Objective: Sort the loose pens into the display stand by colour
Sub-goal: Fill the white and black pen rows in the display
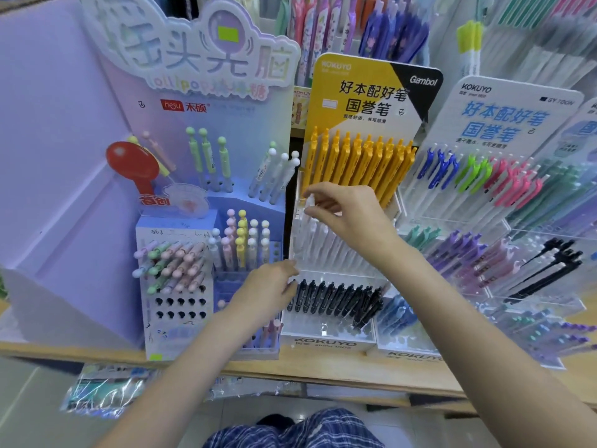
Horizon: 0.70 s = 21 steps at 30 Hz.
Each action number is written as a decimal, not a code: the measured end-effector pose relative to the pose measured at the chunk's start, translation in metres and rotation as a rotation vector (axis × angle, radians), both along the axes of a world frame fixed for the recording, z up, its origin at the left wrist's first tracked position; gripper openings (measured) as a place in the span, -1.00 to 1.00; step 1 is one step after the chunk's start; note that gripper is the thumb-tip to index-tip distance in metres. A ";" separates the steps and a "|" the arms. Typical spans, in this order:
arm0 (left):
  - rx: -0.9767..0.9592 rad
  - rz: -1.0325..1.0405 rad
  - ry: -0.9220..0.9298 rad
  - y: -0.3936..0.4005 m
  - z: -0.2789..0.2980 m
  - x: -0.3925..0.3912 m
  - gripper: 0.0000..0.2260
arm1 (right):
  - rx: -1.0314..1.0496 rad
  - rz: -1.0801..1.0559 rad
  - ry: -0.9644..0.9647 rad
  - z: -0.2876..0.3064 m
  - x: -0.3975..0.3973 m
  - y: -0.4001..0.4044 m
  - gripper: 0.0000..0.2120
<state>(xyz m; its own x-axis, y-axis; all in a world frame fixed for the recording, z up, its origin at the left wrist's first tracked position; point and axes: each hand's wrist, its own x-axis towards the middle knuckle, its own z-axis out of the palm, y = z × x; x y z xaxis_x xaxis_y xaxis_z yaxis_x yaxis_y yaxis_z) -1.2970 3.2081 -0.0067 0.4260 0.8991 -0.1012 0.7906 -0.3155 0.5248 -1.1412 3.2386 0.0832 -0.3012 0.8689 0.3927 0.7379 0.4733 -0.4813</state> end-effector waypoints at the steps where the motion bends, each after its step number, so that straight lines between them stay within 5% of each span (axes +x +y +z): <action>1: 0.013 -0.011 0.020 0.001 -0.001 0.000 -0.71 | 0.017 0.013 -0.021 -0.004 -0.001 0.002 -0.73; 21: 0.066 -0.026 0.065 0.011 0.004 0.000 -0.75 | -0.028 0.012 -0.057 -0.030 -0.003 0.001 -0.77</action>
